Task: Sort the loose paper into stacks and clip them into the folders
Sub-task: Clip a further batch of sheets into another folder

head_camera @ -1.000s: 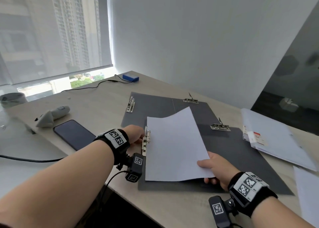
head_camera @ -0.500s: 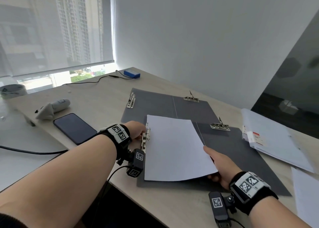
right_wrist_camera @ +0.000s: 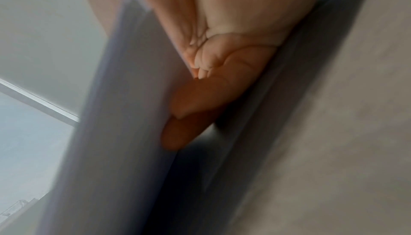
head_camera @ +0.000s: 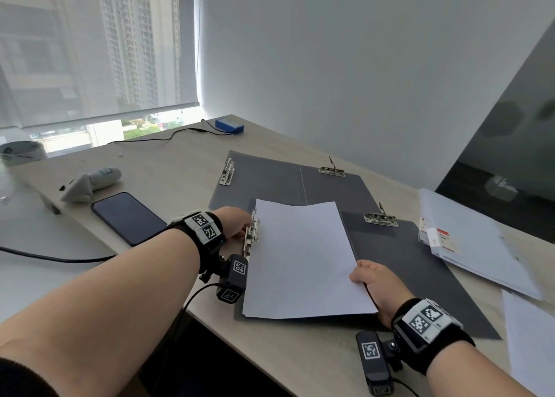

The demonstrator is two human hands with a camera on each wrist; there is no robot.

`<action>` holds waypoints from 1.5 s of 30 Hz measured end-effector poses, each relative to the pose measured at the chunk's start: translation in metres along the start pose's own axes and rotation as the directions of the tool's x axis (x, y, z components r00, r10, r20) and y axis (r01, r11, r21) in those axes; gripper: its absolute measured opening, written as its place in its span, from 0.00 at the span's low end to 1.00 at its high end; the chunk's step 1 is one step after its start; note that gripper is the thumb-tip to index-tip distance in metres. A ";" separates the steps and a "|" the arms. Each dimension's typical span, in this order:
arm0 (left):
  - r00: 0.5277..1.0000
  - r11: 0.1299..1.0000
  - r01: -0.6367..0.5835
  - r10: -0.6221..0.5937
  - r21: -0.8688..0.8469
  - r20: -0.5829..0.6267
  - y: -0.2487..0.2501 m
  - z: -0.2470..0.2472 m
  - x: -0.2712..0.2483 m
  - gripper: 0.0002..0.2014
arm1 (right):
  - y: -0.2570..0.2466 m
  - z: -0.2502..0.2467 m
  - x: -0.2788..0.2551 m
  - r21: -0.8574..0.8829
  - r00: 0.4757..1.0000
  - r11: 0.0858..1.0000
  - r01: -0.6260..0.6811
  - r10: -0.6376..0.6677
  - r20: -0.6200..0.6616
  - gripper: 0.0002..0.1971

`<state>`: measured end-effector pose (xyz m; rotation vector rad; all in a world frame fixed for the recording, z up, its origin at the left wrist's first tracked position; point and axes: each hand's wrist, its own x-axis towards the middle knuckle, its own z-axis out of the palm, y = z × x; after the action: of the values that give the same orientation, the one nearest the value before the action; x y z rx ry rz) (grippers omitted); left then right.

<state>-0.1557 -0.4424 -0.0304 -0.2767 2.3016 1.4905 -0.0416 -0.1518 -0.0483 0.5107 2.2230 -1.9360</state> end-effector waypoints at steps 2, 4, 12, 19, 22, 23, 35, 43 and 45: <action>0.999 0.998 -0.038 0.037 0.052 0.014 -0.001 -0.003 -0.003 0.17 | 0.000 0.000 0.001 -0.010 1.000 1.000 -0.002 0.002 0.000 0.13; 0.998 0.997 -0.057 0.057 0.058 -0.008 0.002 0.000 -0.005 0.10 | 0.000 -0.001 0.003 -0.015 1.000 1.000 -0.007 0.007 -0.003 0.11; 0.985 0.978 -0.168 0.161 0.122 0.068 -0.012 -0.005 -0.009 0.09 | 0.001 -0.001 0.005 -0.014 1.000 1.000 -0.016 0.016 -0.006 0.06; 0.971 0.975 -0.204 0.191 0.082 0.143 -0.027 -0.013 -0.005 0.19 | 0.003 -0.001 0.007 -0.035 1.000 0.999 -0.007 0.007 0.007 0.10; 0.962 0.873 -0.270 0.225 0.405 0.156 -0.022 -0.011 -0.009 0.34 | 0.002 -0.002 0.007 -0.040 1.000 0.999 -0.004 0.005 0.011 0.11; 0.960 0.797 -0.279 0.235 0.536 0.150 -0.020 -0.008 -0.010 0.33 | 0.002 -0.002 0.007 -0.043 1.000 0.999 -0.004 0.005 0.012 0.11; 0.962 0.651 -0.270 0.207 0.709 0.176 -0.013 -0.007 -0.008 0.34 | 0.004 -0.002 0.008 -0.008 1.000 1.000 -0.007 0.008 0.016 0.10; 0.989 0.626 -0.142 0.120 0.767 0.086 -0.005 -0.002 -0.020 0.44 | 0.001 0.003 -0.006 0.093 0.999 0.995 0.019 -0.016 -0.036 0.07; 0.989 0.526 -0.064 0.144 0.848 -0.015 0.004 0.002 -0.027 0.42 | 0.001 0.001 -0.019 0.105 0.995 0.994 0.035 -0.024 -0.098 0.07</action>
<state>-0.1319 -0.4398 -0.0163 0.0964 2.8325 0.2141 -0.0233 -0.1559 -0.0432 0.6020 2.2046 -2.0964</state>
